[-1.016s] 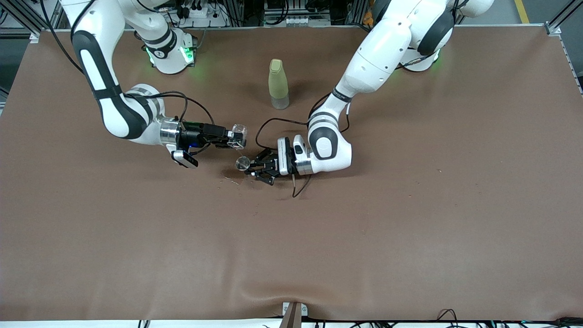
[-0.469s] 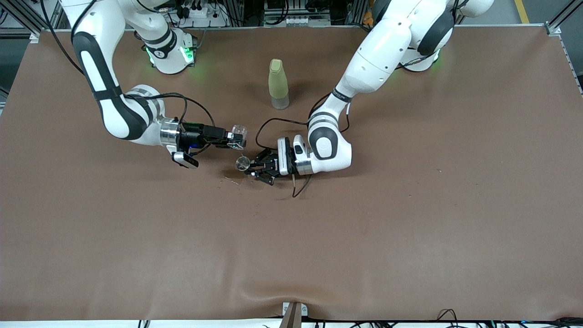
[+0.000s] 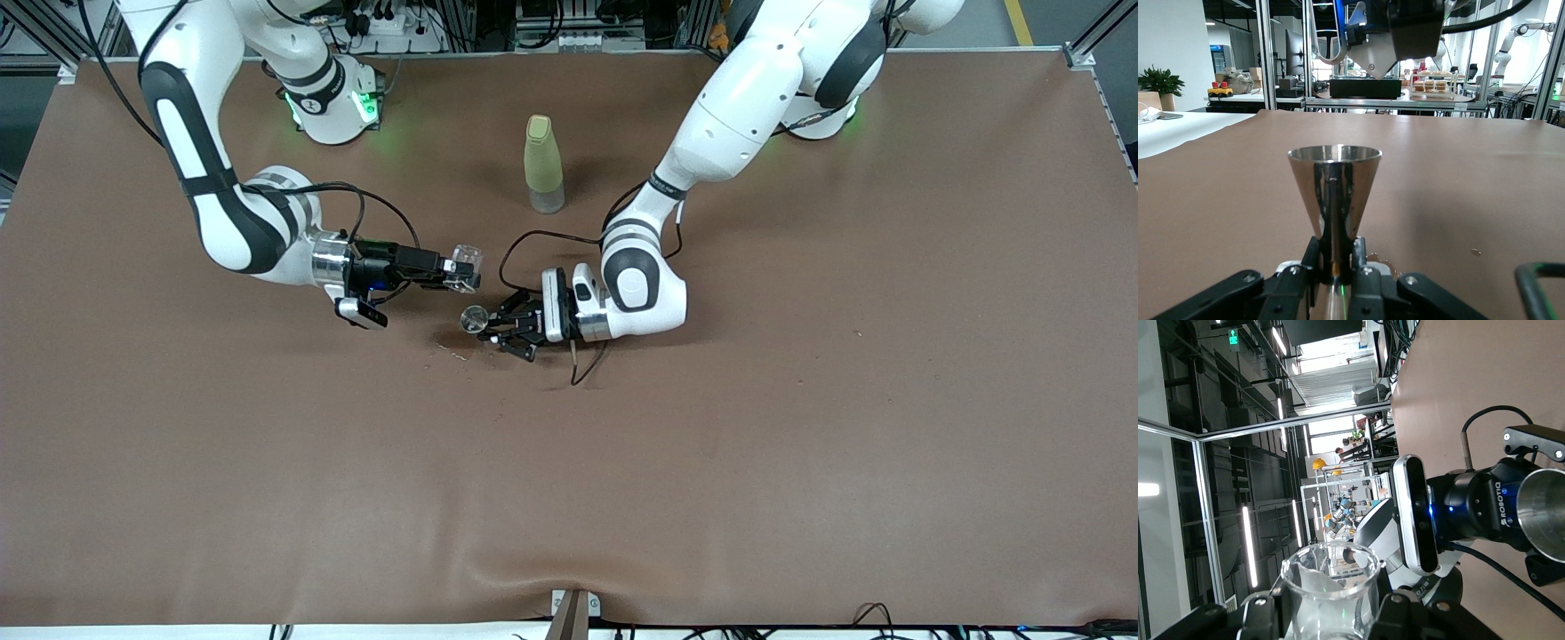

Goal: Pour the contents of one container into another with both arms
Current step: 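Turn the beaker upright with the right gripper away from the jigger, then carry the beaker back with the right gripper while the left gripper returns the jigger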

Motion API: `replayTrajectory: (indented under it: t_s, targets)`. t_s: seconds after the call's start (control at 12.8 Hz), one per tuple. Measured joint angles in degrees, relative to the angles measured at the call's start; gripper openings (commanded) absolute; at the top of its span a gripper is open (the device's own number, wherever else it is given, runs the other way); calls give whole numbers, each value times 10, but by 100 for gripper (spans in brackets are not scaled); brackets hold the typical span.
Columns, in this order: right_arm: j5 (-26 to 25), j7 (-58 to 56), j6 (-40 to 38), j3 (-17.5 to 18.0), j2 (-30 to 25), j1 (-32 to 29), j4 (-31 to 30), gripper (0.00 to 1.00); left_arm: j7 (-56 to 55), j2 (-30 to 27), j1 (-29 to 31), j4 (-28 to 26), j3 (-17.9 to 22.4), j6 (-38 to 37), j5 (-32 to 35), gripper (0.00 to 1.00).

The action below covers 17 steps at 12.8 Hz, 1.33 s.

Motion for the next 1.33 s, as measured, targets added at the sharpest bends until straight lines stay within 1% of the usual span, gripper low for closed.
replayTrajectory:
  t_s: [0.39, 0.7, 0.78, 0.94, 1.02, 1.17, 1.33]
  targets:
    - [0, 6, 0, 0, 0, 0, 1, 10, 0, 0, 2, 1, 1, 0, 0, 0]
    - [-4, -9, 0, -3, 0, -4, 15, 10, 0, -1, 20, 6, 5, 0, 2, 0]
    - [-18, -28, 0, -4, 0, -11, 24, 10, 0, -2, 28, 6, 6, 0, 9, 0]
    - [-80, -83, -12, -5, 0, -45, 49, 10, 0, -6, 52, 4, 6, -1, 38, 0]
    - [-111, -102, -33, -6, 0, -68, 62, 10, -4, -10, 66, -2, 6, -6, 57, 0]
    - [-174, -165, -66, -8, 4, -119, 82, 10, -17, -27, 105, -27, 7, -37, 106, 0]
    - [-209, -261, -95, -10, 22, -173, 89, 10, -19, -53, 155, -64, 8, -81, 155, 0]
